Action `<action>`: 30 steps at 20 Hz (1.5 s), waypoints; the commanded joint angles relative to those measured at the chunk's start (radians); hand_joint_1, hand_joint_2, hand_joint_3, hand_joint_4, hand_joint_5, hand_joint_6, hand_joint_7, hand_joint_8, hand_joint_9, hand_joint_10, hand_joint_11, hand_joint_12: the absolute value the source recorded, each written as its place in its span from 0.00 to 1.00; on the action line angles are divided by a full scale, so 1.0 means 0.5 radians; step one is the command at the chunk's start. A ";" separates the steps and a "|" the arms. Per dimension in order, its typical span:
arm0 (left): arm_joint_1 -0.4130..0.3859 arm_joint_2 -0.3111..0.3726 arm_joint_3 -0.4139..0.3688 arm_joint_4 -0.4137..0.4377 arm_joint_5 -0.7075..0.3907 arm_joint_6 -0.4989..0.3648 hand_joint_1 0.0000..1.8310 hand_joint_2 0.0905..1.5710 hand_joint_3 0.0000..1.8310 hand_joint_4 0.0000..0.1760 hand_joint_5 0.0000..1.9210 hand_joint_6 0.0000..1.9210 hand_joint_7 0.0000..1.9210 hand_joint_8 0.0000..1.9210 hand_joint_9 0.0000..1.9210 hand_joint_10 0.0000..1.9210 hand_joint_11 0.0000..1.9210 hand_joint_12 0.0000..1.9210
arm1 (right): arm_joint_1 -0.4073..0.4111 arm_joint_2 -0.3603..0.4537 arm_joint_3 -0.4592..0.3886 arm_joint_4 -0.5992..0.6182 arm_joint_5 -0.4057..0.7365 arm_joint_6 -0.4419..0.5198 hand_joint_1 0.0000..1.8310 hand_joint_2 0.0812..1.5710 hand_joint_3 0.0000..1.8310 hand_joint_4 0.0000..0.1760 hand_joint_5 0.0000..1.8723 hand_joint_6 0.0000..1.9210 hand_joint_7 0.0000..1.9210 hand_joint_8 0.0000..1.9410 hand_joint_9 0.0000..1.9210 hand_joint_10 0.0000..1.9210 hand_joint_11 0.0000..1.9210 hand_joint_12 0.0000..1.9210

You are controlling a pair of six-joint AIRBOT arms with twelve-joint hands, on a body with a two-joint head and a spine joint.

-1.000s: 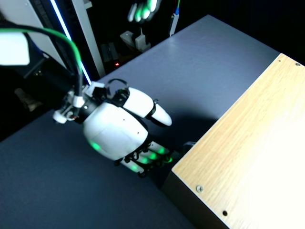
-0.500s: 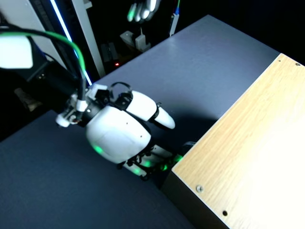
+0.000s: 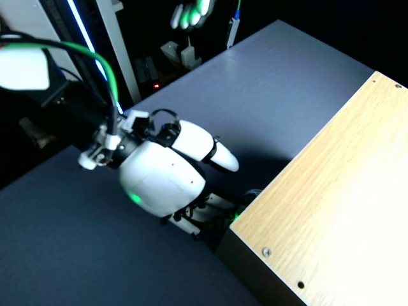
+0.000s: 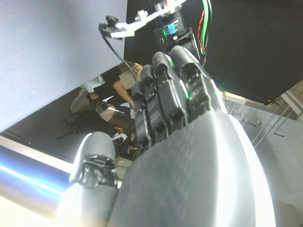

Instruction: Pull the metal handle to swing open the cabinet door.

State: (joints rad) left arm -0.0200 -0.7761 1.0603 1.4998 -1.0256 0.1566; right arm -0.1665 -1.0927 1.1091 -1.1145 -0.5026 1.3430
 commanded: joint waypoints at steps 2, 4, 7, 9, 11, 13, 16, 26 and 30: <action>-0.017 0.015 0.003 -0.197 -0.051 0.015 0.00 0.96 0.00 0.00 0.19 0.00 0.21 0.00 0.20 0.00 0.02 0.40 | 0.023 0.004 0.004 -0.074 0.056 0.023 0.00 1.00 0.04 0.00 0.19 0.00 0.19 0.00 0.17 0.00 0.00 0.47; -0.017 0.015 0.003 -0.197 -0.051 0.015 0.00 0.96 0.00 0.00 0.19 0.00 0.21 0.00 0.20 0.00 0.01 0.42 | 0.023 0.002 -0.008 -0.073 0.058 0.023 0.00 1.00 0.05 0.00 0.20 0.01 0.20 0.01 0.18 0.01 0.00 0.48; -0.017 0.015 0.003 -0.197 -0.051 0.015 0.00 0.96 0.00 0.00 0.20 0.00 0.22 0.00 0.20 0.00 0.01 0.42 | 0.023 0.002 -0.033 -0.071 0.061 0.030 0.00 1.00 0.07 0.00 0.22 0.01 0.23 0.01 0.20 0.01 0.00 0.51; -0.017 0.015 0.003 -0.197 -0.051 0.015 0.00 0.95 0.00 0.00 0.19 0.00 0.21 0.00 0.20 0.00 0.01 0.42 | 0.018 0.005 -0.054 -0.071 0.061 0.095 0.00 1.00 0.07 0.00 0.22 0.01 0.22 0.00 0.20 0.00 0.00 0.52; -0.017 0.015 0.003 -0.197 -0.051 0.015 0.00 0.96 0.00 0.00 0.18 0.00 0.21 0.00 0.20 0.00 0.00 0.42 | 0.012 0.007 -0.072 -0.072 0.062 0.112 0.00 1.00 0.07 0.00 0.22 0.00 0.22 0.00 0.20 0.00 0.00 0.52; -0.017 0.015 0.003 -0.197 -0.051 0.015 0.00 0.96 0.00 0.00 0.18 0.00 0.21 0.00 0.20 0.00 0.01 0.43 | 0.011 0.011 -0.080 -0.072 0.064 0.112 0.00 1.00 0.06 0.00 0.22 0.00 0.22 0.00 0.20 0.00 0.00 0.53; -0.017 0.015 0.003 -0.197 -0.051 0.015 0.00 0.96 0.00 0.00 0.19 0.01 0.21 0.00 0.20 0.00 0.02 0.43 | 0.003 0.027 -0.110 -0.072 0.066 0.112 0.00 1.00 0.06 0.00 0.22 0.00 0.23 0.00 0.20 0.00 0.00 0.52; -0.017 0.015 0.003 -0.197 -0.051 0.015 0.00 0.96 0.00 0.00 0.21 0.00 0.23 0.00 0.22 0.00 0.03 0.41 | -0.030 0.094 -0.244 -0.073 0.083 0.113 0.00 1.00 0.06 0.00 0.23 0.00 0.23 0.00 0.21 0.00 0.00 0.53; -0.017 0.015 0.003 -0.197 -0.051 0.015 0.00 0.96 0.00 0.00 0.20 0.00 0.22 0.00 0.21 0.00 0.02 0.41 | -0.039 0.120 -0.305 -0.073 0.082 0.113 0.00 1.00 0.06 0.00 0.22 0.00 0.23 0.00 0.21 0.00 0.00 0.53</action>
State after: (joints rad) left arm -0.0200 -0.7761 1.0603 1.4998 -1.0264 0.1566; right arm -0.1921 -1.0321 0.9611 -1.1210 -0.5186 1.3914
